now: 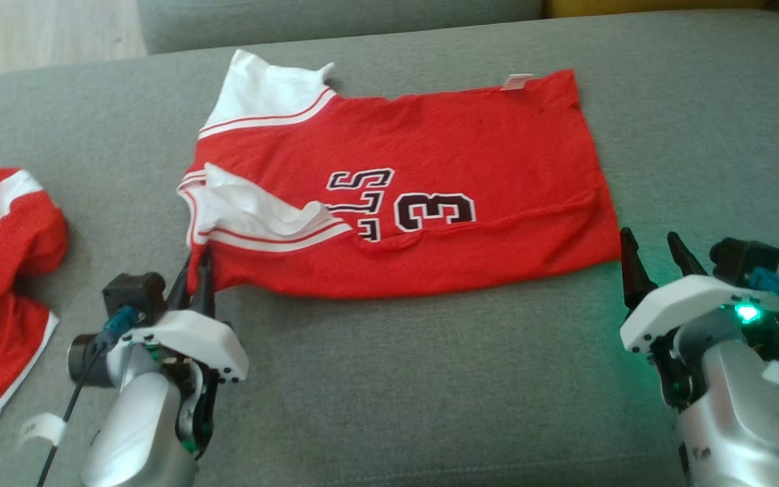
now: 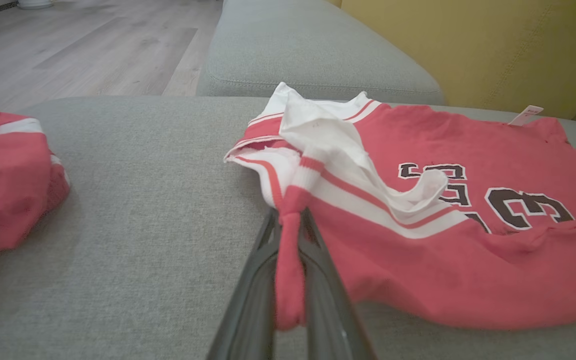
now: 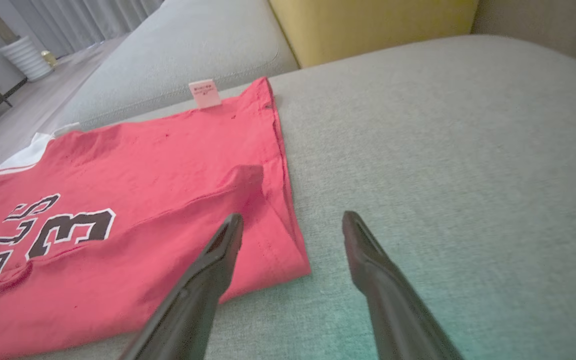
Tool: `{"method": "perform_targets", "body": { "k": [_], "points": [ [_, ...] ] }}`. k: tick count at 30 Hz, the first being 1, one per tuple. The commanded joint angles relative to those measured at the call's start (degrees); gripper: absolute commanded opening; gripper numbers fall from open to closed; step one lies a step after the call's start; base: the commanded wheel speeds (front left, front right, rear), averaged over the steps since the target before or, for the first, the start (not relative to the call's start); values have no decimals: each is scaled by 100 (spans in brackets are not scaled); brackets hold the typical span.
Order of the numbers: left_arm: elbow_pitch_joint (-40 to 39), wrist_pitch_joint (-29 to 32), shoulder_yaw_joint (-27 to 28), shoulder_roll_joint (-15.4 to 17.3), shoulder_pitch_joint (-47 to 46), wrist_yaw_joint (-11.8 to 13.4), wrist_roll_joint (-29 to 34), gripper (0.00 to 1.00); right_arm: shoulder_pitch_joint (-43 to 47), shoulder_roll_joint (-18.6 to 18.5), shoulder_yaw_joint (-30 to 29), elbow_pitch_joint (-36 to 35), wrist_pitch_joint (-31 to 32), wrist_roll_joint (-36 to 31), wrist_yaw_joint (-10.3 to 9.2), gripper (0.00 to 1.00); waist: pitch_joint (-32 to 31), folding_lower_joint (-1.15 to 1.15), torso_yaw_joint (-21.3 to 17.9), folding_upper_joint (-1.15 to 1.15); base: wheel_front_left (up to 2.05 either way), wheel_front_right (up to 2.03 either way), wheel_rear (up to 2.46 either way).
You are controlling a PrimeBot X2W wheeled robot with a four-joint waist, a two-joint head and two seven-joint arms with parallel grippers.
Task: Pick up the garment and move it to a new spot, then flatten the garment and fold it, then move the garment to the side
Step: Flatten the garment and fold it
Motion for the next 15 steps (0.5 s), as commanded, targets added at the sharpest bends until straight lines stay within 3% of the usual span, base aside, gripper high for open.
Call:
{"method": "perform_targets", "body": {
  "k": [1,13,14,15],
  "points": [
    [-259,-77,126,92,-125,-22,20,0,-338,16,80,9,87,55,23,100,54,0,103,0,0,0,0],
    [-620,24,-89,57,-93,-48,21,0,-1286,17,-258,1574,559,-224,23,100,273,0,395,0,0,0,0],
    [-616,26,-84,67,-98,-40,14,0,-1336,17,-228,1641,581,-223,23,82,275,0,393,0,0,0,0],
    [-610,26,-76,77,-102,-33,5,0,-1386,9,-206,1688,576,-214,23,38,276,0,388,0,0,0,0]
  ]
}}
